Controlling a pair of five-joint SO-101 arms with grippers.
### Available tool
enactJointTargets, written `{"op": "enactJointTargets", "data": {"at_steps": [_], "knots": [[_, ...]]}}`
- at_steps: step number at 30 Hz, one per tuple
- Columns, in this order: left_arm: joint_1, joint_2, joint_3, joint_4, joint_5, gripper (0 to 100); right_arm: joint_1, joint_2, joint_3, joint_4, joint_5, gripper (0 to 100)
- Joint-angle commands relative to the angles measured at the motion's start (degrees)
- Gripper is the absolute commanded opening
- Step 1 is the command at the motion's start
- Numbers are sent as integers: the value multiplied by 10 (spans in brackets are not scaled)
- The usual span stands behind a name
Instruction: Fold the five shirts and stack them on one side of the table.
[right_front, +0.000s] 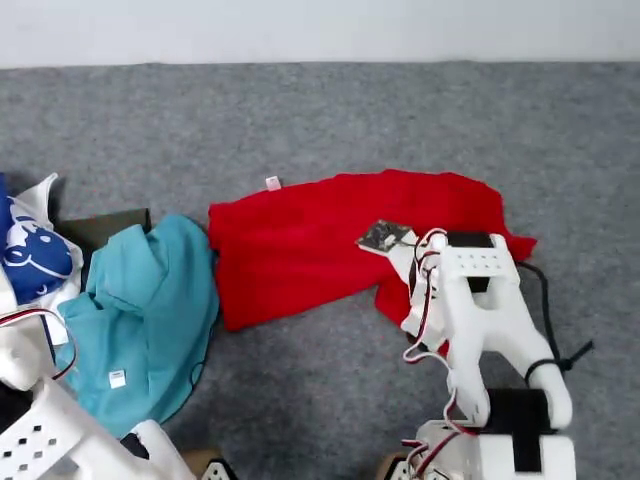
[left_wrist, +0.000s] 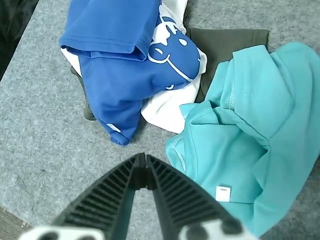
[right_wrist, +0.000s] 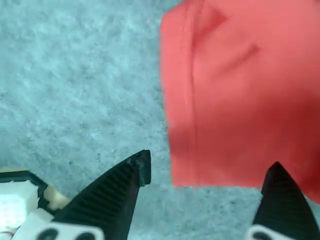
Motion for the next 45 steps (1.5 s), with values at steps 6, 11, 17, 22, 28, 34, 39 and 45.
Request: {"op": "enactJointTargets", "data": {"at_steps": [6,11,17,22,28,34,39,45], "knots": [[0,-7,-1,11,-9,5,48,109,-26,-69,-8,354],[1,-6,-1,11,-9,5,49,154,-55,-53,-8,305],[1,-6,-1,11,-9,5,48,185,-94,-33,-9,28],[4,-5,-1,11,-9,5,87,140,-140,18,13,9],[65,-2,-1,11,-7,5,138,41,-212,157,99,10],[212,-1,56,10,-4,5,204,-43,-251,251,178,10],[340,-1,145,-29,49,5,273,-87,-257,269,231,10],[472,63,225,-113,66,6,348,-95,-257,263,276,10]]}}
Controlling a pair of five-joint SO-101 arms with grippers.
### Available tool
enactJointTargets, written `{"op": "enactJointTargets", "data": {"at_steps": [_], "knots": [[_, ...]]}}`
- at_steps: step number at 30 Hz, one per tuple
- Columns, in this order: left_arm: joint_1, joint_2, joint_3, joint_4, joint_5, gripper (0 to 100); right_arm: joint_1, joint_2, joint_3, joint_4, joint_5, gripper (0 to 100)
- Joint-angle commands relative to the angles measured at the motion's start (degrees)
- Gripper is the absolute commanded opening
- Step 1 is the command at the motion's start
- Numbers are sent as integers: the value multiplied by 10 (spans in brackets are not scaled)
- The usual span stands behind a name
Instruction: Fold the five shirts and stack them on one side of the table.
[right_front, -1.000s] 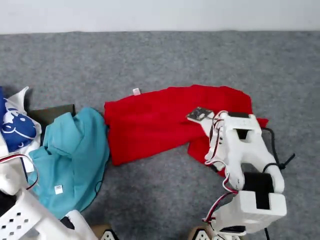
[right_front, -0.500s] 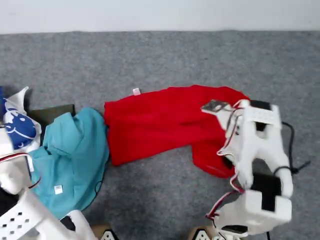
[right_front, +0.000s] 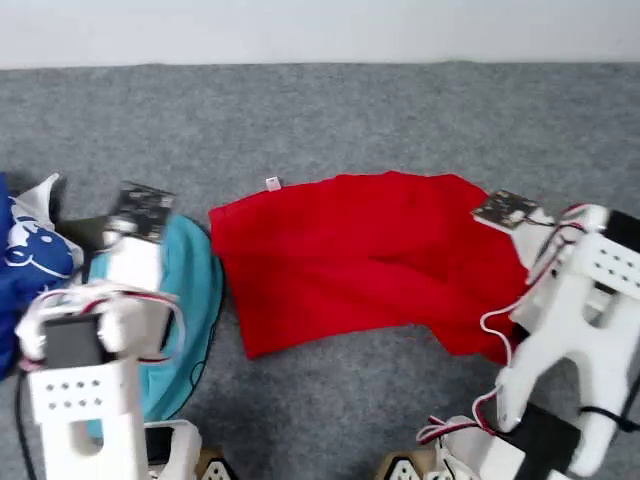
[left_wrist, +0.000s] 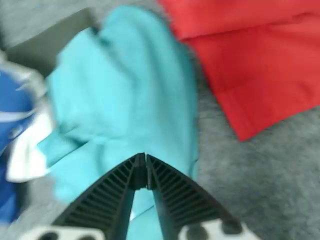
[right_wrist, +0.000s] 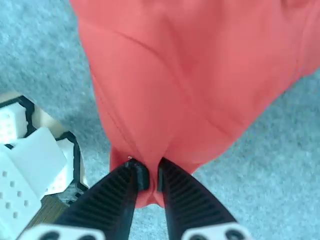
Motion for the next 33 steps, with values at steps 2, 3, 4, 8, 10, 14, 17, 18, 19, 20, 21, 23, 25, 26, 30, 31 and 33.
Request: {"op": "enactJointTargets", "data": {"at_steps": [2,3,4,8,10,14,17,18,19,20,21,23,25,26,30,31,33], "knots": [[78,109,12,-58,11,6,54,-29,-30,7,24,10],[90,145,7,-69,10,6,59,-28,-30,7,24,10],[101,180,0,-82,10,6,63,-27,-29,7,24,10],[150,324,-38,-142,10,6,61,-27,-27,7,20,10],[181,391,-68,-159,10,6,58,-27,-27,7,20,10],[228,515,-131,-184,10,6,58,-27,-26,7,20,10],[229,601,-179,-201,9,6,58,-27,-26,9,20,10],[226,629,-196,-206,9,6,58,-29,-26,11,20,10],[219,651,-214,-207,9,6,58,-30,-26,12,20,10],[212,674,-236,-207,8,6,58,-31,-26,12,20,10],[206,697,-260,-208,8,6,58,-32,-26,12,20,10],[190,734,-308,-210,8,6,58,-32,-26,12,19,10],[172,767,-364,-207,8,6,58,-32,-26,12,19,10],[164,778,-389,-206,8,6,58,-32,-26,12,19,10],[150,800,-467,-150,8,6,57,-32,-26,12,19,10],[154,799,-477,-129,7,6,57,-32,-26,12,19,10],[168,793,-491,-84,1,6,56,-29,-26,11,19,10]]}}
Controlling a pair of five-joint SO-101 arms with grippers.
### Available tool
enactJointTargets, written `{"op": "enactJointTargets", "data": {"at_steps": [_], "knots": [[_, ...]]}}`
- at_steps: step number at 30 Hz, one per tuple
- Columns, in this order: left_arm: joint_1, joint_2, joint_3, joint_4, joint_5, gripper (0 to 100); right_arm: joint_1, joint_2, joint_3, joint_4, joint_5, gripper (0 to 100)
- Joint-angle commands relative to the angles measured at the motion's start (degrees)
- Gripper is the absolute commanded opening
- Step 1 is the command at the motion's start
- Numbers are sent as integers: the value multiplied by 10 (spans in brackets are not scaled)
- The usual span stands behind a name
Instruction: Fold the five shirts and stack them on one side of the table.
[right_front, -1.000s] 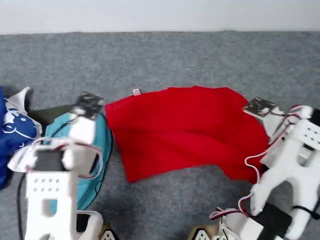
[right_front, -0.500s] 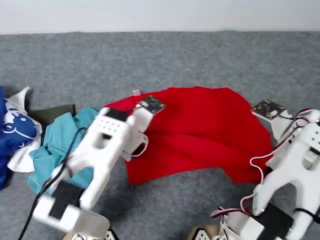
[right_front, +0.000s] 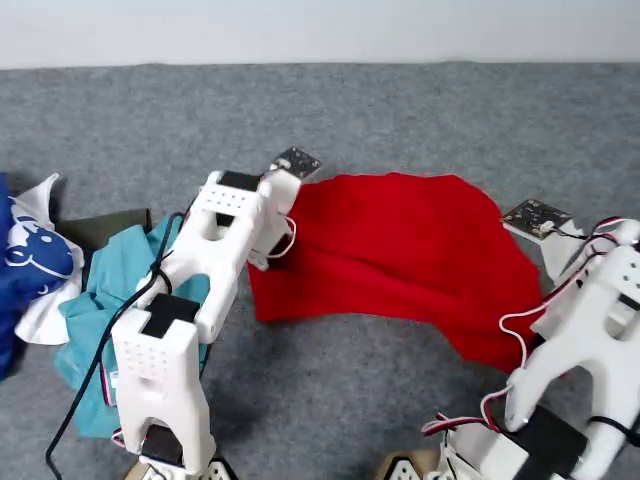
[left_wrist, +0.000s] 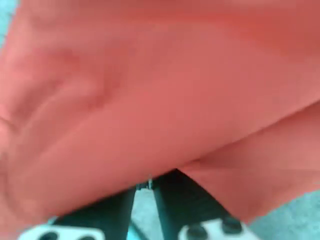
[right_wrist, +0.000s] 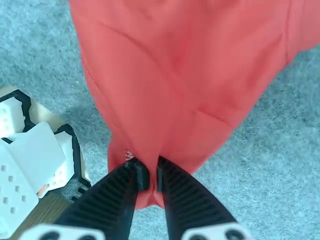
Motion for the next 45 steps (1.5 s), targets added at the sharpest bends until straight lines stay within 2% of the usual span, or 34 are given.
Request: {"op": "enactJointTargets", "data": {"at_steps": [1,10,12,16,24,34,37,39,45], "knots": [[13,-18,-43,81,-18,6,3,-29,-26,9,3,10],[102,-89,-41,201,-36,7,3,-32,-26,10,3,10],[110,-84,-37,212,-36,42,3,-32,-26,10,3,10],[107,-50,-17,213,-33,143,3,-32,-26,11,-16,10],[106,21,-20,208,-36,145,3,-32,-26,11,-16,10],[75,65,-19,131,-18,143,3,-32,-26,11,-17,10],[72,98,-19,113,11,93,3,-32,-26,11,-17,10],[76,119,-20,112,0,13,3,-33,-26,11,-17,10],[84,70,-33,129,-12,3,3,-34,-31,11,-17,10]]}}
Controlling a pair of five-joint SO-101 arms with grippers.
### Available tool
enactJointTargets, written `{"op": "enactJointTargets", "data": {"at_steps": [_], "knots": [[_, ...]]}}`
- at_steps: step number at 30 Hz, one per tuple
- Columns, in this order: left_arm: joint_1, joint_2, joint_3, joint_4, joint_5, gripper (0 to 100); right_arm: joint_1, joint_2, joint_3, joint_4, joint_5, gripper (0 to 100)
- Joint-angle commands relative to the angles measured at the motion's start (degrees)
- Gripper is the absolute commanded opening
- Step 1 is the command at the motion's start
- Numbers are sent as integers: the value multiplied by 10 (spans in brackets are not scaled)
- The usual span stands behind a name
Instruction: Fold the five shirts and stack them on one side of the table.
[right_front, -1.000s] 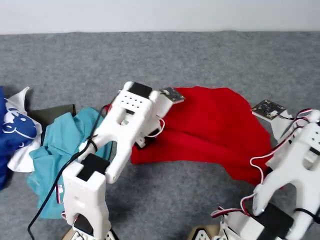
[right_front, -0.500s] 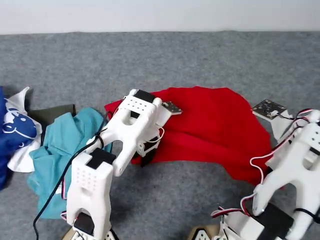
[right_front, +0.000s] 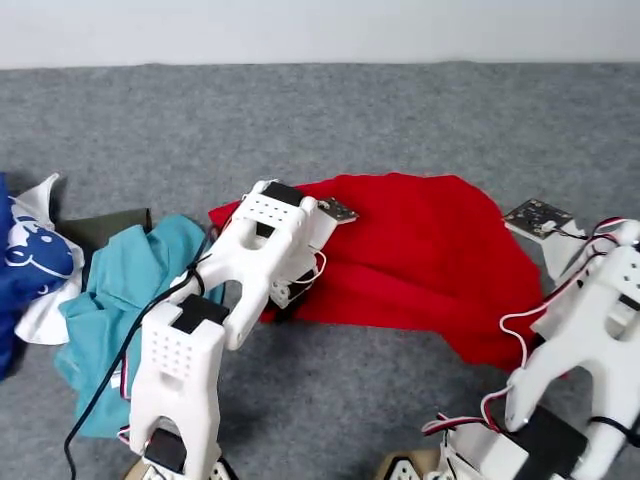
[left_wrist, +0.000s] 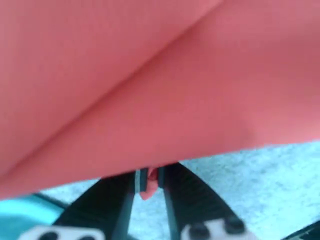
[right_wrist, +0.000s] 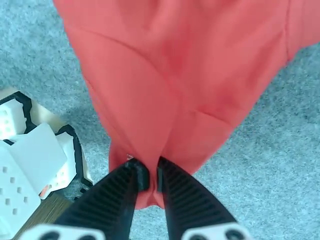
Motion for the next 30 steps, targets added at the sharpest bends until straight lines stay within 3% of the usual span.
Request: {"op": "enactJointTargets", "data": {"at_steps": [1,10,15,23,30], "knots": [[-3,-41,-14,-11,-11,3,3,-34,-33,9,-7,10],[-8,-312,-80,52,-8,3,0,-34,-186,29,-25,10],[-8,-414,-123,52,-9,4,-44,-34,-295,29,-67,10],[-12,-452,-240,52,-33,4,-136,-32,-534,27,-136,10],[-73,-451,-381,24,-78,4,-145,-32,-660,-60,-147,10]]}}
